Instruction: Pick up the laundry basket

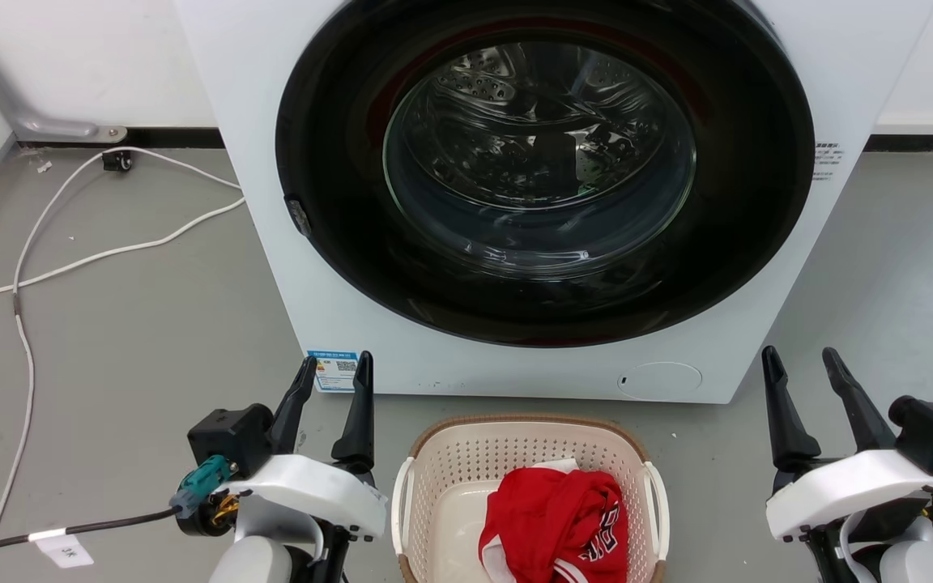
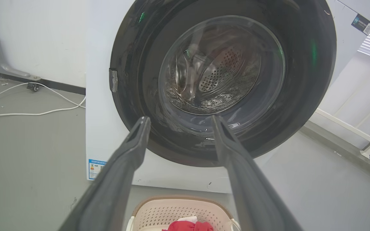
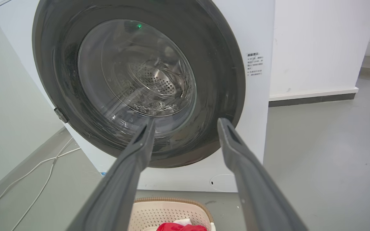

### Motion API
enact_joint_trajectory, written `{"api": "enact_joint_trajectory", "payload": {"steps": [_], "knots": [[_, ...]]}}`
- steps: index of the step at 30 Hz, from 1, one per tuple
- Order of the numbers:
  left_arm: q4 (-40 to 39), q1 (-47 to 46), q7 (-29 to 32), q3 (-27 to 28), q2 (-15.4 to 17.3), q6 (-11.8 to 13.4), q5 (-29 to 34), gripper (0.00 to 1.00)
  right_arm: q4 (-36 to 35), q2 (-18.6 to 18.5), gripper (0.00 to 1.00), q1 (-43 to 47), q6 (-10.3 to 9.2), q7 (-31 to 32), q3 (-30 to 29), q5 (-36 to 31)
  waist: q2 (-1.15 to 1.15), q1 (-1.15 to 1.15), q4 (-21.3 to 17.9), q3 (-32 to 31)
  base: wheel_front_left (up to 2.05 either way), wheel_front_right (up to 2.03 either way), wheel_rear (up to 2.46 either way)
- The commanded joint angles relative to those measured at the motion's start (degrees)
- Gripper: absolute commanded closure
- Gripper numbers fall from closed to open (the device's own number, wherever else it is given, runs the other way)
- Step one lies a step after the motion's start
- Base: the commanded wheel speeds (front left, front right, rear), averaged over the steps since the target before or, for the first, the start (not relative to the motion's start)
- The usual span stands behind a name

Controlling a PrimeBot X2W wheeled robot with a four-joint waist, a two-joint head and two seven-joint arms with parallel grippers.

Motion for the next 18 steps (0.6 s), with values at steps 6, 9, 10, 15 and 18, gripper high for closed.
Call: {"api": "enact_joint_trajectory", "payload": {"steps": [6,9,10,15,18], "knots": [[0.2,-1.6,-1.1,-0.8,0.2,0.3,3.8,0.00,-1.2,0.3,0.00,0.6,0.10,-0.6,0.1,-3.9,0.00,0.00,0.1,0.0,0.00,0.00,0.00],[0.4,-1.7,-1.5,-1.1,0.2,0.4,5.3,0.00,-1.5,0.4,0.00,0.8,0.11,-0.7,0.2,-5.4,0.00,0.00,0.1,0.0,0.00,0.00,0.00],[0.4,-1.7,-1.7,-1.1,0.2,0.4,5.8,0.00,-1.6,0.5,0.00,0.9,0.11,-0.8,0.2,-6.0,0.00,0.00,0.1,0.0,0.00,0.00,0.00],[0.7,-1.8,-2.2,-1.4,0.2,0.6,8.1,0.00,-2.1,0.8,0.00,1.1,0.12,-1.3,0.2,-8.1,0.00,0.00,0.2,0.0,0.00,0.00,0.00],[0.9,-1.9,-2.6,-1.4,0.1,0.8,9.2,0.00,-2.3,0.9,0.00,1.2,0.11,-1.7,0.4,-9.1,0.00,0.00,0.3,0.0,0.00,0.00,0.00]]}}
